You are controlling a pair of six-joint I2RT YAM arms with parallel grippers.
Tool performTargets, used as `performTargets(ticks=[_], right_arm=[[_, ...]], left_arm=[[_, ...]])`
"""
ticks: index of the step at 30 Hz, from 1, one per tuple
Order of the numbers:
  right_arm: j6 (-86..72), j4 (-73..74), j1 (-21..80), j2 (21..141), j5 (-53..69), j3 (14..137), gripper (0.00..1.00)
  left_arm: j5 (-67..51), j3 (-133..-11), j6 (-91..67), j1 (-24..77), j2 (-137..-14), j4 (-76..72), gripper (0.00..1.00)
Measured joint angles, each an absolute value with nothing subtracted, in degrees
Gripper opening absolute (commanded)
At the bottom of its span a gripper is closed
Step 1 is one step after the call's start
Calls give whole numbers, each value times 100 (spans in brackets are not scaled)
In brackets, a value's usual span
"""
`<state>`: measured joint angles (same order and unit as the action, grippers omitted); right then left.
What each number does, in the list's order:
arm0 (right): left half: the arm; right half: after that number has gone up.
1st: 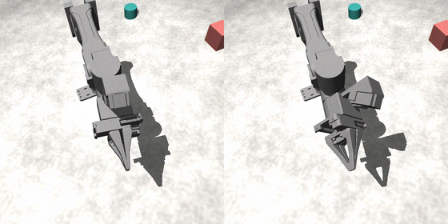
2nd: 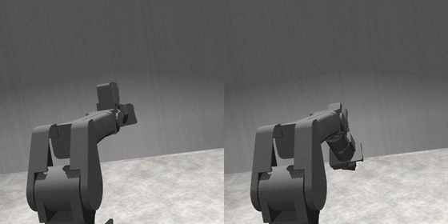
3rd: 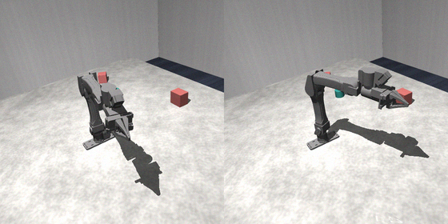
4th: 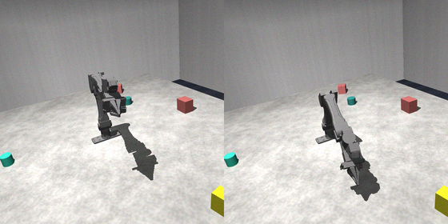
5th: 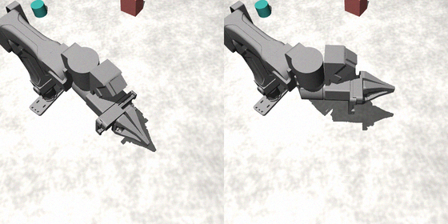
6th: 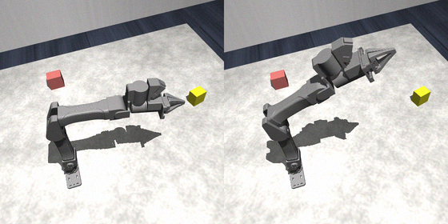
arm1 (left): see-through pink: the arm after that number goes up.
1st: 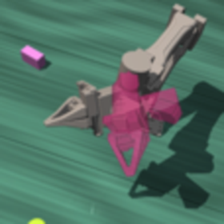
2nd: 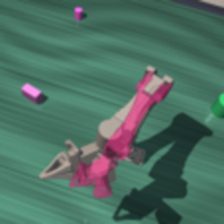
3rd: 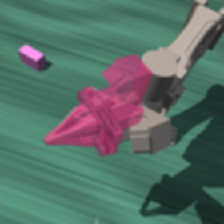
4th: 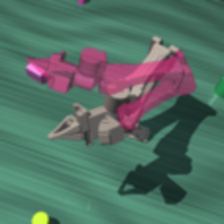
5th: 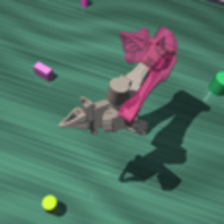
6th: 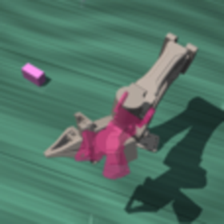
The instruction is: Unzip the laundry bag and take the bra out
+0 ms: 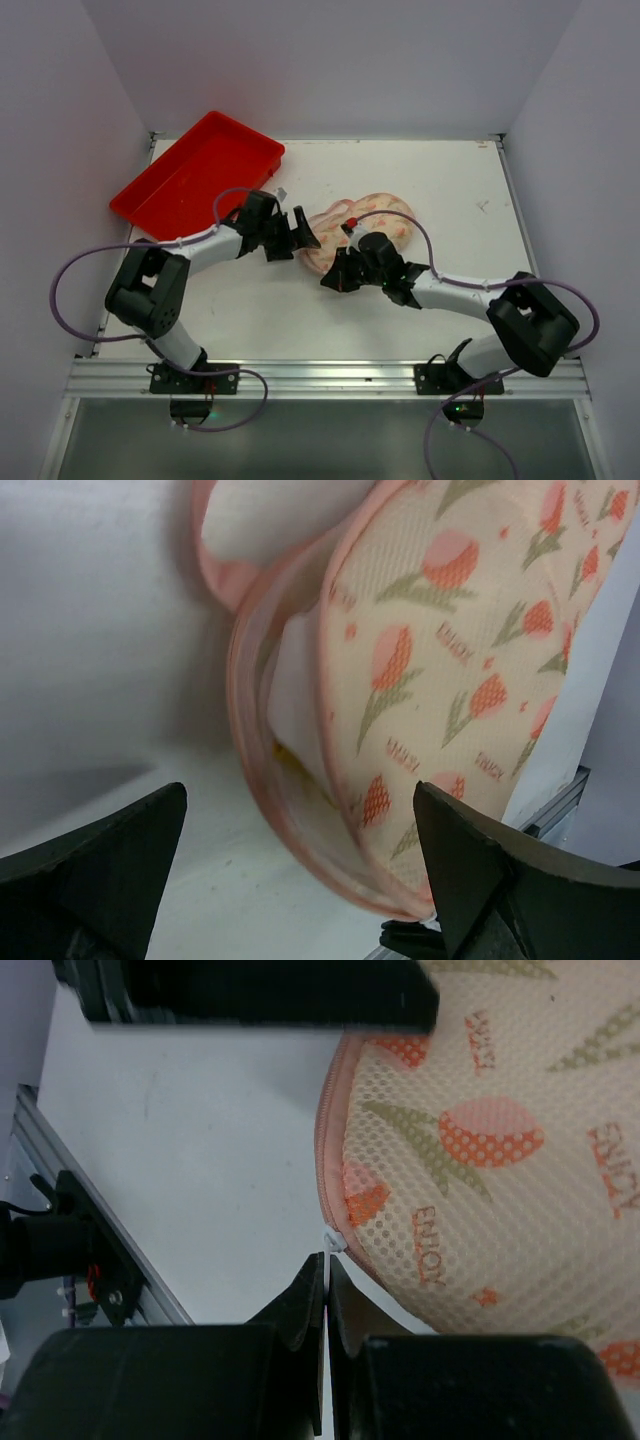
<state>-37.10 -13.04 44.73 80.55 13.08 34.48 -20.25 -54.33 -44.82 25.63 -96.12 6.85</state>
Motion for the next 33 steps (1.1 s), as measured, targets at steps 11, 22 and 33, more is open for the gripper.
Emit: performTargets(ticks=[11,22,33], right_arm=[[-3756,-1741,4772,8973,1343,4077,0],[-3948,-1146,4412,7725,950,2926,0],[-3922,-322,3903,6473,845,2574,39]], left_arm=[[-1890,-4346,-5341,2818,-8818,-64,25],[-1704,-3981,-5544,2827,-8702,-257,0],[-1363,-2416,-6233,3142,-7227,-843,18]])
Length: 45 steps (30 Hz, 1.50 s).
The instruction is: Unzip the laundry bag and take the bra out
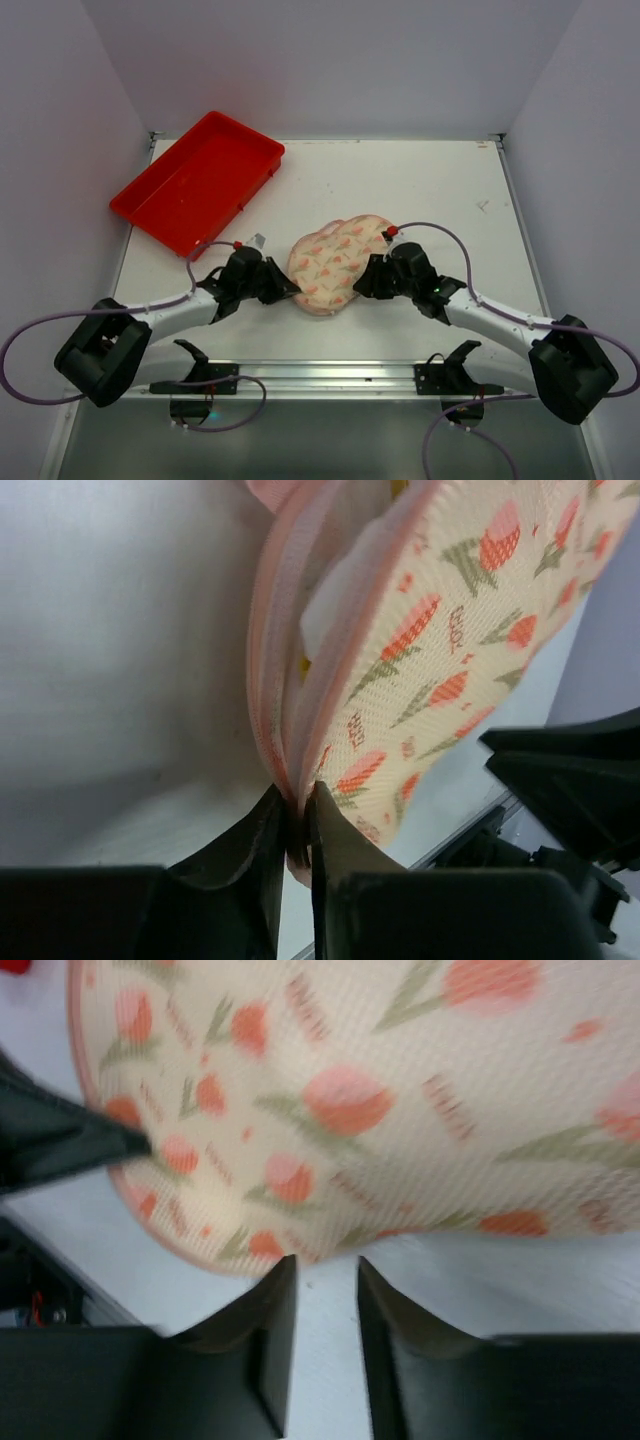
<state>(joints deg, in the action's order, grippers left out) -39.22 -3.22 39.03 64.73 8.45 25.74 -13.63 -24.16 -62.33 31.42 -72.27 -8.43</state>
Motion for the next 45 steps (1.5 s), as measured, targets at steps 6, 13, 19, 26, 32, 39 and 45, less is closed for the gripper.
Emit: performTargets(ticks=[6,13,19,26,32,39,45], right_arm=[[-3717,545,3706,6451,377,2867,90],[-3627,1122,3548,6101,-93,3295,98],[-3699,1107,2908,6484,-47,3319,97],[-3413,499,2864,8103,635,3999,96],[-3035,97,2867,8877,1114,4921,96],[-2799,1,2871,8923,1361,5258,96],[-2825,132,2871,7863,1459,4899,97]], left_arm=[[-823,-1907,-6757,4425,-7076,-860,77],[-113,-2410,-6639,4840,-6589,-115,96],[211,-3579,-5548,4368,-6582,580,90],[-554,-4296,-4331,3472,-7653,563,86],[-1302,-4456,-3819,3221,-8261,543,82],[-1457,-4672,-3636,3089,-8475,541,75],[-1297,-4746,-3638,3048,-8562,600,72]])
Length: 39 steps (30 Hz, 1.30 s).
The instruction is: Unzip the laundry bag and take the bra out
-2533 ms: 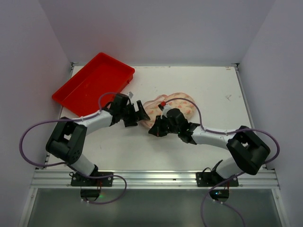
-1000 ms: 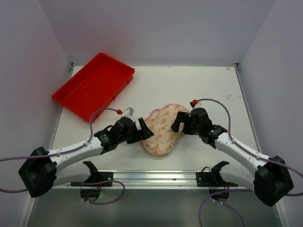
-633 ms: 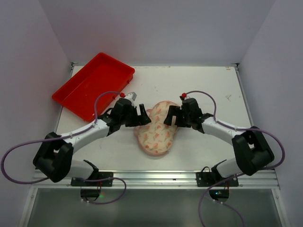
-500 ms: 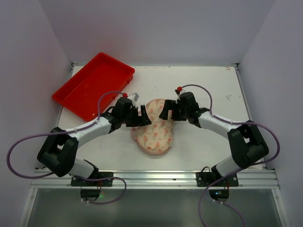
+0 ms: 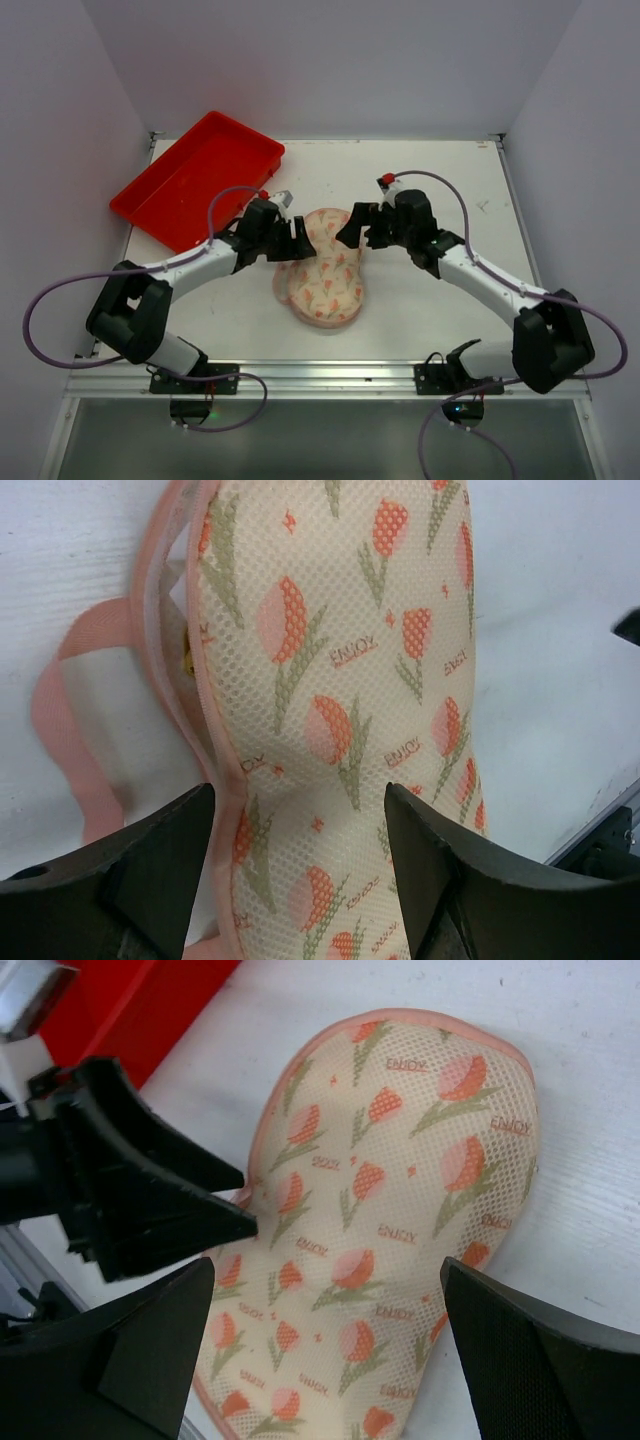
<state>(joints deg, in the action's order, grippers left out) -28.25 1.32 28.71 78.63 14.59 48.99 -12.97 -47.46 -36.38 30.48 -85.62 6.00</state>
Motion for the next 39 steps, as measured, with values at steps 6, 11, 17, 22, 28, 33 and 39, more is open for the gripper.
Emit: performTargets(ticks=[6,11,17,22,28,33,39], right_arm=[[-2976,266,2871,6683,1612,4462,96],[-3070,421,2875,5961,1649,4150,96],[-3085,755,2875,5382,1649,4023,97],[-3087,996,2875,4976,1640,3970,97],[-3070,1280,2875,4628,1590,3962,97],[-3065,1553,2875,4300,1417,3962,98],[-3059,1977,2875,3575,908,3964,99]], left_arm=[[-1203,-4775,-3638,2934,-8691,596,65],[-1304,-4884,-3642,2884,-9078,506,38],[-1599,-4890,-3658,2877,-9220,423,3],[-1629,-4923,-3634,2873,-9100,526,1],[-1780,-5242,-3640,2923,-8770,652,3],[-1776,-5874,-3704,3382,-8757,751,7],[-1776,-7098,-3900,4130,-9282,742,24]])
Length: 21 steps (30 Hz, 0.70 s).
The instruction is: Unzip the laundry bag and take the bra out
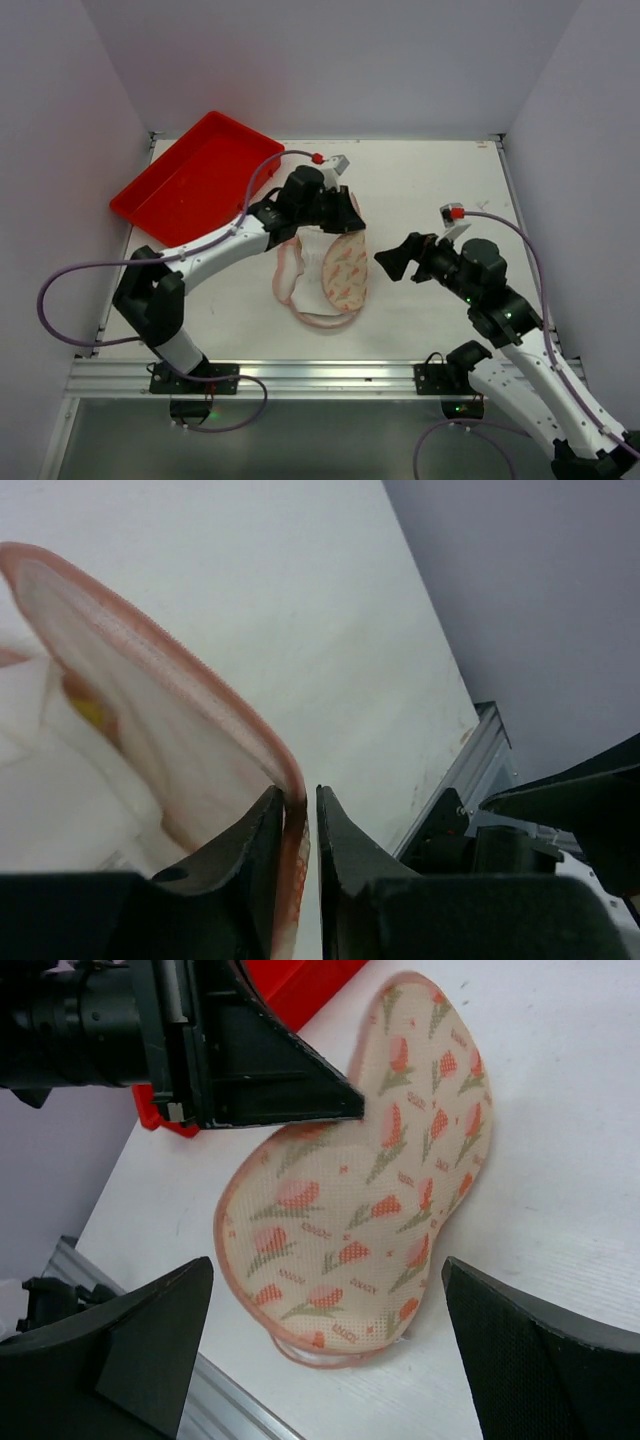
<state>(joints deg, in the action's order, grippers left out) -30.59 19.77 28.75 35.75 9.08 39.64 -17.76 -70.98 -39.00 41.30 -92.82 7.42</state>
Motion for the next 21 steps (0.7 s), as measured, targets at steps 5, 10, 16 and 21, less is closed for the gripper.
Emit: performTargets(ticks=[5,10,16,21], right_arm=[[-3061,2281,2875,2628,130,3966,99],[-3068,2355,2875,1710,-598,3966,99],[-3059,2517,2875,1046,-1177,3959,99],[-3039,2578,2875,1096,-1295,3951,99]], left_arm=[[-1798,-8101,-4239,4742,-10230,493,54],[-1942,-8858,-4281,5214,-11045,392,92],[-1673,-8903,-4115,5297,-10949,615,100],[-1197,-8503,-4108,5017,-10339,945,97]])
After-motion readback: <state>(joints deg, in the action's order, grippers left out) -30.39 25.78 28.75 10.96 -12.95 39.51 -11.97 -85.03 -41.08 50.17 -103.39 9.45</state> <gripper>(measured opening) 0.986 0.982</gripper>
